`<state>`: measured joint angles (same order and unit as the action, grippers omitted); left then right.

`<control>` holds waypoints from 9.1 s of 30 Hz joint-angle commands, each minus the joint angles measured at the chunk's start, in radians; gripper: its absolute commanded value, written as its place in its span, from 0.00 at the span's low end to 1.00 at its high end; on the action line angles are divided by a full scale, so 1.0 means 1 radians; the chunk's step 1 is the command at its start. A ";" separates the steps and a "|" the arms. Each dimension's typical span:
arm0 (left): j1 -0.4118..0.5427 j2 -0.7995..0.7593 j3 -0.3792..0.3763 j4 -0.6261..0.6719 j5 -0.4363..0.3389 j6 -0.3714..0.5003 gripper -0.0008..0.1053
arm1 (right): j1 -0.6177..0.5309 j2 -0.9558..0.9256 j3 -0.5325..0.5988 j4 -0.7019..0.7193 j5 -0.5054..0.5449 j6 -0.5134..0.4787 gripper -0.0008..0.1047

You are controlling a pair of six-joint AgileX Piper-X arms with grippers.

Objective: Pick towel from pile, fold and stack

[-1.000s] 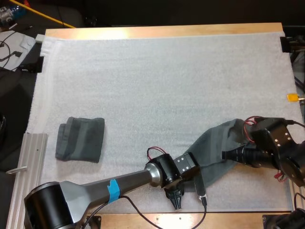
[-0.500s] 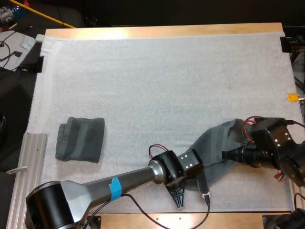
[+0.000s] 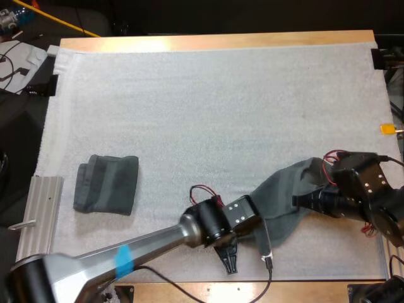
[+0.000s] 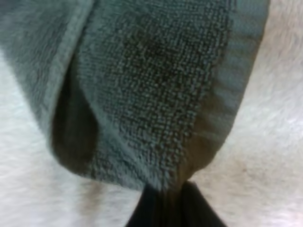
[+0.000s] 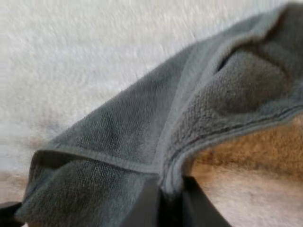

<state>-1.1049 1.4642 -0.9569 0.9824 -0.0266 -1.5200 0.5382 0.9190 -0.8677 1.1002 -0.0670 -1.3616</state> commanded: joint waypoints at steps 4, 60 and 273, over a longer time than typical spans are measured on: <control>0.006 -0.192 -0.019 0.095 -0.147 -0.006 0.01 | 0.001 -0.025 -0.119 0.024 -0.007 0.021 0.01; 0.574 -0.061 -0.213 -0.132 0.135 0.136 0.01 | -0.015 0.504 -0.263 -0.338 0.080 0.130 0.01; 0.649 -0.666 0.149 0.075 0.460 -0.245 0.57 | -0.247 0.552 0.195 -0.481 0.065 0.070 0.05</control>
<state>-0.4544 0.7985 -0.8045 1.0668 0.4243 -1.7669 0.2934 1.4641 -0.6694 0.6186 0.0000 -1.2936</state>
